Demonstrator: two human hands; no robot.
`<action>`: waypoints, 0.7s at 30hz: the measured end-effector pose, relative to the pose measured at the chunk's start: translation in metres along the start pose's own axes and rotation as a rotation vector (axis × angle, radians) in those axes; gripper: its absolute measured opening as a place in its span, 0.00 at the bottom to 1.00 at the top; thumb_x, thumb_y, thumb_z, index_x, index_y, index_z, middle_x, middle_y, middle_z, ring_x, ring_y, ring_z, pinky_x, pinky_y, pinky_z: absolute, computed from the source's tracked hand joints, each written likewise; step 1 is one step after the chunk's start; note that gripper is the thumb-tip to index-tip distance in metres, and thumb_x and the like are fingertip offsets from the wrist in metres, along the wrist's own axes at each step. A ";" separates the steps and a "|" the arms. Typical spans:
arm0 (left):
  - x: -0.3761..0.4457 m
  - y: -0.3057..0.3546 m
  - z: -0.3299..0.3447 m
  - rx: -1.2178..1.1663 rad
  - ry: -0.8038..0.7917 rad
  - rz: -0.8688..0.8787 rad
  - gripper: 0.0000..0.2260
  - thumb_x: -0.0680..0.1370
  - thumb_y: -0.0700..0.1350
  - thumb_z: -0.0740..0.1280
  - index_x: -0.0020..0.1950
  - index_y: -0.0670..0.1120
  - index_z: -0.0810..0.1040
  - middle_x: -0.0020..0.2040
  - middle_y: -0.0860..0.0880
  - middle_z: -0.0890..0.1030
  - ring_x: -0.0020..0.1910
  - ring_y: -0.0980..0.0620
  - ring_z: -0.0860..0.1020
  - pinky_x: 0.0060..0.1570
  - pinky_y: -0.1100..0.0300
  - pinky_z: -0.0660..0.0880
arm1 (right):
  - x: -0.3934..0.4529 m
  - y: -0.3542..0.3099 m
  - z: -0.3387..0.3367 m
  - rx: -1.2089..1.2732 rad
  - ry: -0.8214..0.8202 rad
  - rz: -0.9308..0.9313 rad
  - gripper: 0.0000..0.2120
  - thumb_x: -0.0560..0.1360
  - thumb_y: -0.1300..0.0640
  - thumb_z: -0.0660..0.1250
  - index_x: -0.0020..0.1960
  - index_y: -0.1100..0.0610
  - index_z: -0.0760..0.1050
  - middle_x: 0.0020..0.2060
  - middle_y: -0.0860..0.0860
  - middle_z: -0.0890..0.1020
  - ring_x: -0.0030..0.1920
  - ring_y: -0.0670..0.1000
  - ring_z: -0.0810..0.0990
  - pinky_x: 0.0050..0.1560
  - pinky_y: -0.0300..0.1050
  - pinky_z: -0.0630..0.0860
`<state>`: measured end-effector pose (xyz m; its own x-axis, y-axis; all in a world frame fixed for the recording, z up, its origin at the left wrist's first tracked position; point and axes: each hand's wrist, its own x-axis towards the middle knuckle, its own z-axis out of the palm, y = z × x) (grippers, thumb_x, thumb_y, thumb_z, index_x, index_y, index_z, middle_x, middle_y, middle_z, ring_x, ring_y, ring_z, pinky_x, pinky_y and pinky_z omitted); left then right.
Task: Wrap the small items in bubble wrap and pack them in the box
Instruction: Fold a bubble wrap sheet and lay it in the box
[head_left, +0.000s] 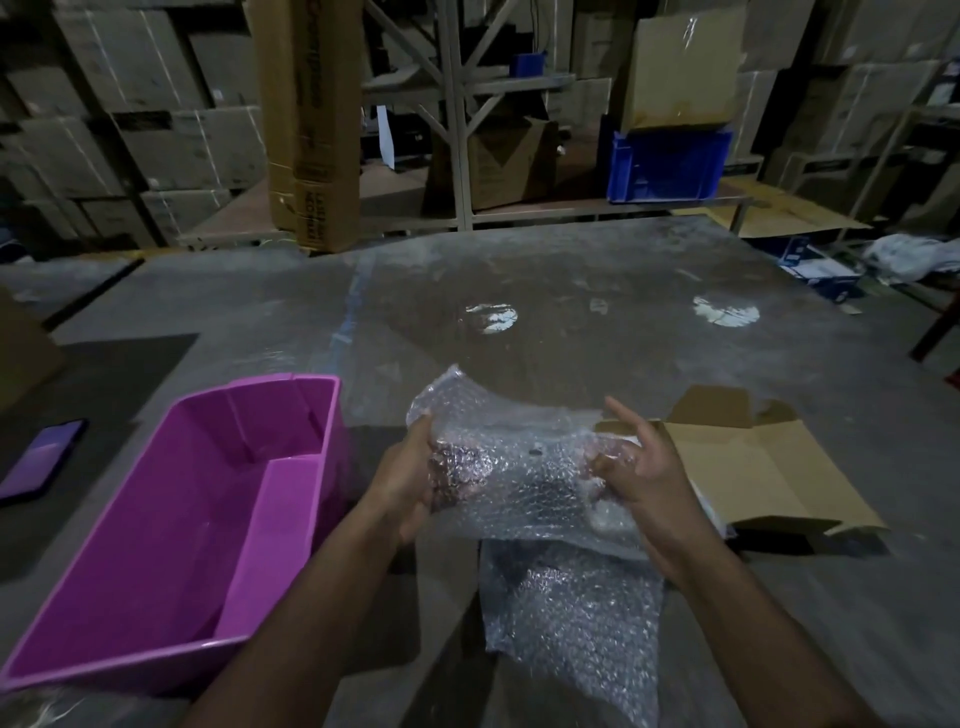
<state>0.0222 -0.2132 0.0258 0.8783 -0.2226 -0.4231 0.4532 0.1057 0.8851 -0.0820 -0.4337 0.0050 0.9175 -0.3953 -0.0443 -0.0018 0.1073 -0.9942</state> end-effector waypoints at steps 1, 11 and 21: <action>0.001 0.001 -0.002 -0.005 -0.003 0.017 0.18 0.86 0.54 0.57 0.62 0.42 0.78 0.53 0.40 0.85 0.45 0.43 0.84 0.35 0.54 0.81 | 0.000 -0.002 0.000 0.016 0.007 -0.014 0.21 0.78 0.63 0.70 0.67 0.46 0.77 0.56 0.51 0.84 0.46 0.46 0.82 0.41 0.42 0.80; -0.004 -0.002 -0.012 0.132 -0.310 0.196 0.27 0.74 0.66 0.68 0.64 0.48 0.75 0.55 0.45 0.85 0.55 0.46 0.84 0.53 0.51 0.81 | 0.006 -0.006 -0.008 0.133 0.089 -0.105 0.14 0.77 0.70 0.68 0.56 0.55 0.83 0.51 0.51 0.87 0.53 0.50 0.83 0.45 0.38 0.80; 0.010 0.006 -0.017 0.313 -0.173 0.469 0.50 0.66 0.49 0.82 0.80 0.59 0.57 0.71 0.38 0.74 0.65 0.44 0.79 0.64 0.51 0.77 | 0.019 -0.019 -0.012 0.118 -0.027 -0.158 0.30 0.71 0.65 0.75 0.69 0.46 0.75 0.63 0.48 0.81 0.62 0.50 0.81 0.64 0.49 0.78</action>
<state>0.0360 -0.1984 0.0239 0.9245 -0.3789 0.0417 -0.0670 -0.0538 0.9963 -0.0696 -0.4544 0.0222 0.9131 -0.3910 0.1157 0.1883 0.1526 -0.9702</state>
